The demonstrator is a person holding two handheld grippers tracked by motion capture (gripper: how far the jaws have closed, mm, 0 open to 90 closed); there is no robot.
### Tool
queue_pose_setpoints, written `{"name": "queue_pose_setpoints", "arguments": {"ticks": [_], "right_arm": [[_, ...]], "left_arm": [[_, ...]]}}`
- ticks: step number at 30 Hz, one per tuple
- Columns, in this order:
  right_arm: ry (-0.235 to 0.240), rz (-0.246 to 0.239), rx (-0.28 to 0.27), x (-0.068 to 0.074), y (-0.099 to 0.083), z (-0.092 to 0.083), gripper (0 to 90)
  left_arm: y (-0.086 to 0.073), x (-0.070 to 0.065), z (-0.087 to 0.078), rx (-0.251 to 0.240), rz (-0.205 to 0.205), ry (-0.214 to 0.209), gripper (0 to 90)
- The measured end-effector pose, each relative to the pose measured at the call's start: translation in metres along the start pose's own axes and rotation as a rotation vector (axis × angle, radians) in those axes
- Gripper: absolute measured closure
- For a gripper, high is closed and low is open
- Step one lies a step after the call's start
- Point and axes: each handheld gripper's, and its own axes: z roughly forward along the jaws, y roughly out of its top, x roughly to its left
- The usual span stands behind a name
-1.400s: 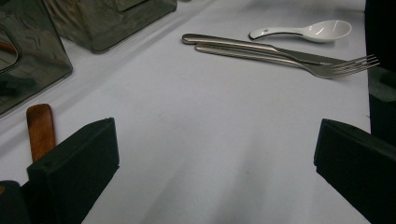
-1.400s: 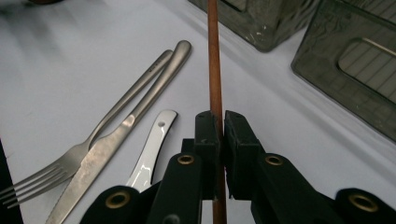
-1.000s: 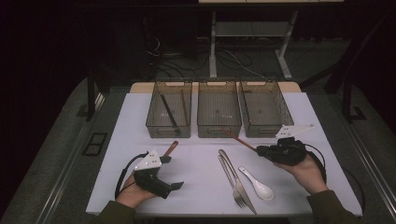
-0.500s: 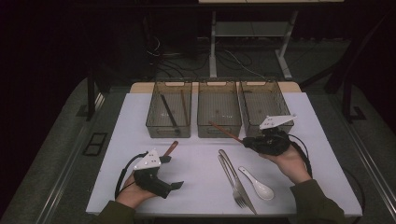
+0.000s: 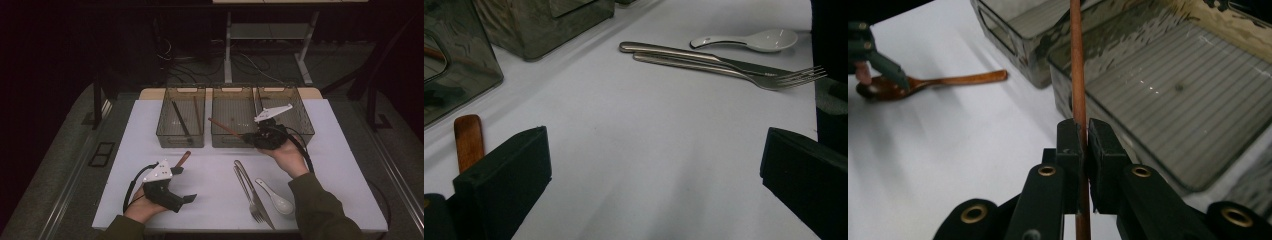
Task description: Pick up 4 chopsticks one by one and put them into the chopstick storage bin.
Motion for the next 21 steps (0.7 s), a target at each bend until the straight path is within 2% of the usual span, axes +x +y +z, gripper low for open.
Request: {"name": "queue_pose_setpoints", "arguments": {"ticks": [9,21], "right_arm": [[-0.004,0.012,0.014,0.002,0.033,0.025,84.5],[-0.023,0.001,0.053,0.010,0.073,0.063,84.6]], "left_arm": [[0.000,-0.001,0.001,0.008,0.004,0.003,0.0],[0.001,-0.001,0.000,-0.001,0.004,0.002,0.0]]}}
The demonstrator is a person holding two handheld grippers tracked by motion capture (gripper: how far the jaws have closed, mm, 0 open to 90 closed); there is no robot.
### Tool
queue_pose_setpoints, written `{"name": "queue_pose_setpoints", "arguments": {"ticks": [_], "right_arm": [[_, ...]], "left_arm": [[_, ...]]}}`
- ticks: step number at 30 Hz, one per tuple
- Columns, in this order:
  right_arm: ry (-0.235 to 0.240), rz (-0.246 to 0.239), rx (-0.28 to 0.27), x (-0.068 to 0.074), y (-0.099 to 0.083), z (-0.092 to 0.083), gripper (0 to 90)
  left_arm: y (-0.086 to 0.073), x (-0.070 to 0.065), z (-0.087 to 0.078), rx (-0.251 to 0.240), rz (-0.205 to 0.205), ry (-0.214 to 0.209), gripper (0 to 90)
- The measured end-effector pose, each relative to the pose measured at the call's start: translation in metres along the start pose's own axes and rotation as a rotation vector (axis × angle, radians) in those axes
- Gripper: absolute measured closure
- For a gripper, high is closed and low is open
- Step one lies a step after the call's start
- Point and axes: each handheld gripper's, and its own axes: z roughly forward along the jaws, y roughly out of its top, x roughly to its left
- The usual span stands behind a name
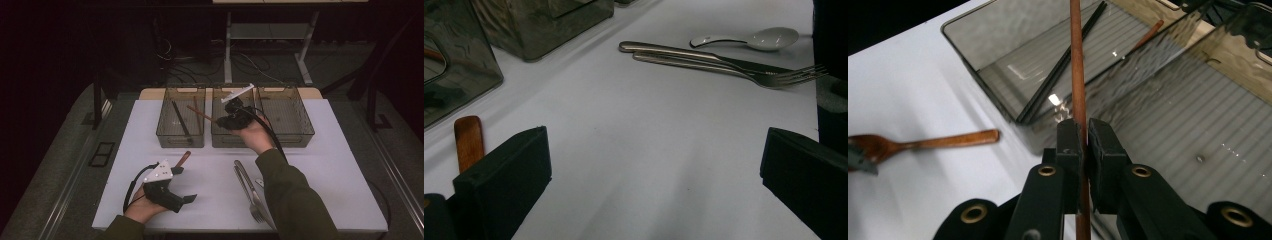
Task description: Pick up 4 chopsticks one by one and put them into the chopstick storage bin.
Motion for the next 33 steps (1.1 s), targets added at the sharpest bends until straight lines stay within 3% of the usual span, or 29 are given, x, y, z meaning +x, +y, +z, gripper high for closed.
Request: {"name": "queue_pose_setpoints", "arguments": {"ticks": [23,33], "right_arm": [[-0.068,0.055,0.063,0.006,0.061,0.076,84.5],[-0.090,0.091,0.088,0.011,0.075,0.108,84.4]], "left_arm": [[0.000,0.000,-0.001,-0.019,-0.009,-0.013,0.0],[0.001,0.000,0.000,-0.020,-0.012,-0.020,0.0]]}}
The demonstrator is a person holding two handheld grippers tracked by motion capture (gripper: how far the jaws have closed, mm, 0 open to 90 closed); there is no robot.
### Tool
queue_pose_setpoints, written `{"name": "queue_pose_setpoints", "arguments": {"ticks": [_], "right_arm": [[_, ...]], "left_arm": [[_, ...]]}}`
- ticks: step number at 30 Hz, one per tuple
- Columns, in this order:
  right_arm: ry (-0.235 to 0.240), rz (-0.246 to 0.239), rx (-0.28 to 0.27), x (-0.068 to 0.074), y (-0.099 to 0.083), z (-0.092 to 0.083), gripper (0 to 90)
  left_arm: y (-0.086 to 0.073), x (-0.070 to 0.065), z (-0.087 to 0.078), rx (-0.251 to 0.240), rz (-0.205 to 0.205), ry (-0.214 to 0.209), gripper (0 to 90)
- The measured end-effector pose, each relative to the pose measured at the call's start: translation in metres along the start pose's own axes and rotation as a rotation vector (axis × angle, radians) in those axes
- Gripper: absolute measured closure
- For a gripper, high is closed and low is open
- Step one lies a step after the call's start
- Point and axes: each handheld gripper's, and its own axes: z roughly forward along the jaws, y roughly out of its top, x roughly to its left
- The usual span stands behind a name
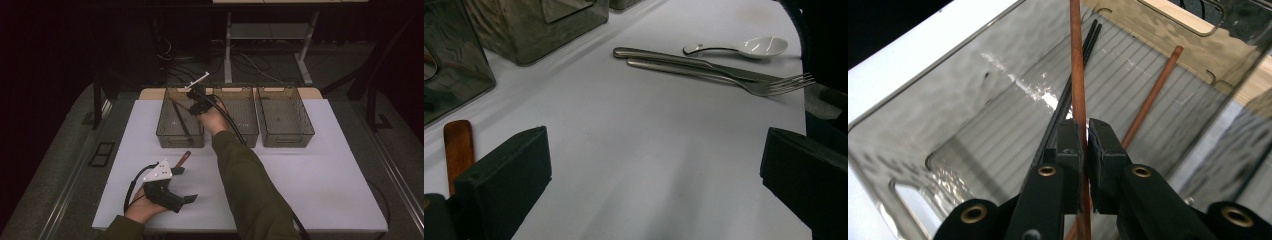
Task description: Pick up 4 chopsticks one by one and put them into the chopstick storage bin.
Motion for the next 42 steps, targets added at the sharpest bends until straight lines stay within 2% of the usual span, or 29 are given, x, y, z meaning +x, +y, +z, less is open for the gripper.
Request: {"name": "queue_pose_setpoints", "arguments": {"ticks": [3,5,7,9,11,16,18,22,26,30,42], "right_arm": [[-0.007,0.007,0.001,0.002,0.003,0.007,84.4],[0.005,0.012,-0.005,0.003,0.004,0.010,84.0],[-0.011,0.008,-0.011,0.003,0.003,0.012,83.2],[-0.003,0.025,-0.042,0.002,0.004,0.011,74.3],[0.013,0.026,-0.048,0.001,0.004,0.008,70.1],[0.029,0.037,-0.064,-0.001,0.005,-0.002,61.2],[0.042,0.023,-0.070,-0.003,0.004,-0.007,59.2],[0.055,0.027,-0.075,-0.008,0.000,-0.015,51.3],[0.049,0.016,-0.088,-0.013,-0.006,-0.023,47.6],[0.071,0.027,-0.099,-0.019,-0.013,-0.031,43.4],[0.079,-0.038,-0.149,-0.026,-0.043,-0.067,35.9]], "left_arm": [[0.000,0.001,0.001,-0.001,-0.004,-0.002,0.0],[0.000,0.001,0.001,0.000,-0.005,-0.004,0.0],[0.000,0.000,0.002,0.005,-0.001,-0.009,0.0],[0.000,0.000,0.001,0.006,0.004,-0.009,0.0],[0.000,0.001,0.001,0.005,0.003,-0.009,0.0],[0.001,0.000,0.002,0.006,0.002,-0.008,0.0],[0.001,0.000,0.002,0.006,0.003,-0.007,0.0],[0.001,0.001,0.002,0.006,0.007,-0.004,0.0],[0.001,0.001,0.002,0.008,0.007,-0.003,0.0],[0.001,0.001,0.002,0.008,0.008,-0.003,0.0],[0.001,0.000,0.001,0.012,0.008,0.000,0.0]]}}
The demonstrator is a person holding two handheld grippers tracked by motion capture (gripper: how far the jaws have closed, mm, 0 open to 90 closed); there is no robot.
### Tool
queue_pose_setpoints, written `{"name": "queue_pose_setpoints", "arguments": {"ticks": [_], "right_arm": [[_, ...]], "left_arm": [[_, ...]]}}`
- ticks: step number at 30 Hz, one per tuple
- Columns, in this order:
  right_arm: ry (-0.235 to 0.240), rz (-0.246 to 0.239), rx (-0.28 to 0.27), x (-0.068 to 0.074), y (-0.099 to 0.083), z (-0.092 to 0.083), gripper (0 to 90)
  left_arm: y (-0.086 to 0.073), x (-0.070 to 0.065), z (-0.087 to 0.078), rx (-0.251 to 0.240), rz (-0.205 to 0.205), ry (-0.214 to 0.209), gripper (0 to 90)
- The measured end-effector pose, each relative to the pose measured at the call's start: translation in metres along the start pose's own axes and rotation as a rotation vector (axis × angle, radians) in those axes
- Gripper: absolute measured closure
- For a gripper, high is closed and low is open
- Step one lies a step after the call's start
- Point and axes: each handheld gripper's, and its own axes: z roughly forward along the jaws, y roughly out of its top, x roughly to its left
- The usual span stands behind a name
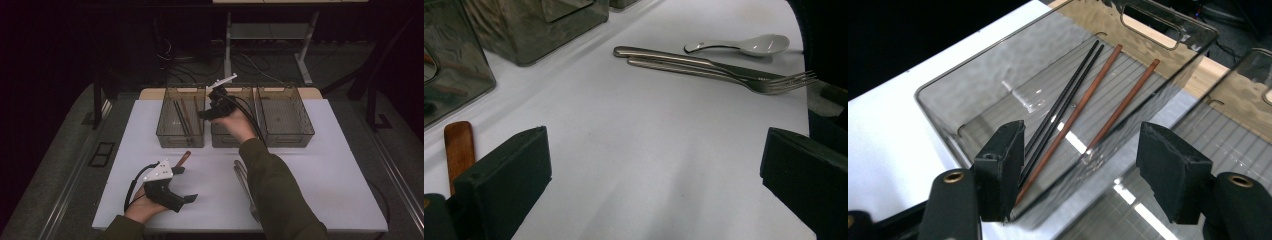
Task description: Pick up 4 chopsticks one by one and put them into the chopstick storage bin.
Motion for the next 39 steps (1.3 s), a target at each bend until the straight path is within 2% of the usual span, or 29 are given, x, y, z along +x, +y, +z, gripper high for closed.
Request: {"name": "queue_pose_setpoints", "arguments": {"ticks": [5,17,30,37,39], "right_arm": [[0.016,0.001,-0.009,-0.004,-0.015,-0.016,35.5],[0.032,-0.036,-0.037,-0.014,-0.053,-0.056,34.0],[0.035,-0.044,-0.058,-0.022,-0.113,-0.096,33.7],[0.035,-0.025,-0.074,-0.030,-0.152,-0.117,33.6],[0.033,-0.020,-0.062,-0.034,-0.161,-0.120,33.2]], "left_arm": [[0.000,-0.001,0.000,0.000,0.000,0.005,0.0],[-0.001,0.000,-0.001,0.002,-0.010,0.015,0.0],[-0.003,0.002,-0.001,0.012,-0.019,0.029,0.0],[-0.004,0.003,0.000,0.023,-0.018,0.034,0.0],[-0.004,0.003,0.001,0.022,-0.022,0.033,0.0]]}}
